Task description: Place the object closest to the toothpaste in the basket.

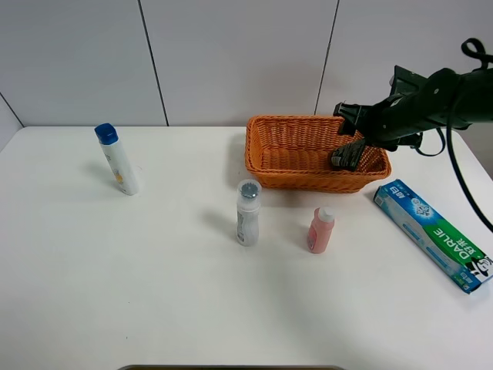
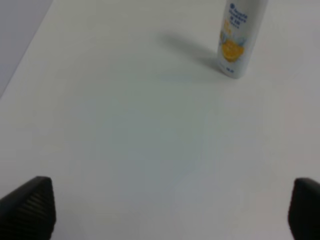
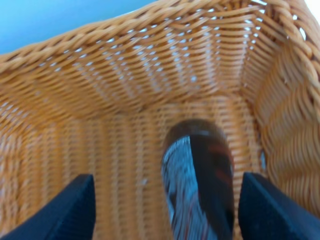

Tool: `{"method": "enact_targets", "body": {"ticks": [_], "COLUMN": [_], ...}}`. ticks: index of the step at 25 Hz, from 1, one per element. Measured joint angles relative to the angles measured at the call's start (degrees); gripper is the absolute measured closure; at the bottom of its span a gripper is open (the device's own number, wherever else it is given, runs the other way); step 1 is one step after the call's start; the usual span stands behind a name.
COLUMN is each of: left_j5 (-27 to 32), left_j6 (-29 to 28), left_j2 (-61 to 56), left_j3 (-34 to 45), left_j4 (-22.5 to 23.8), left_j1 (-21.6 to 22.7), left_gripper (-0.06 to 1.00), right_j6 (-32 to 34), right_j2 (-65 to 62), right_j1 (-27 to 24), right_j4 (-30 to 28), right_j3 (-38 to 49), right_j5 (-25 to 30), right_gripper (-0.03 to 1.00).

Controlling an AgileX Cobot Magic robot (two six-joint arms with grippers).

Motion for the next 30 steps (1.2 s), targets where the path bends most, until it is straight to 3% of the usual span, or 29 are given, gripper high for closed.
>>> {"method": "enact_targets", "body": {"ticks": [7, 21, 24, 30], "left_j5": [0.0, 0.0, 0.0, 0.0], "left_j6": [0.0, 0.0, 0.0, 0.0], "left_j2": [0.0, 0.0, 0.0, 0.0], "left_j3": [0.0, 0.0, 0.0, 0.0], "left_j4": [0.0, 0.0, 0.0, 0.0], "left_j1": [0.0, 0.0, 0.0, 0.0], "left_gripper": [0.0, 0.0, 0.0, 0.0], "right_j6": [-2.3, -2.6, -2.5, -2.2], "right_j2": [-10.2, -35.1, -40.5, -51.5], "right_j1": [0.0, 0.0, 0.0, 0.0], "right_j4": [-0.4, -9.2, -9.3, -9.3], "right_j3": [0.0, -0.1, -0.1, -0.1], "right_j5": [18.0, 53.8, 56.4, 56.7], "right_gripper": [0.33, 0.33, 0.33, 0.33]}}
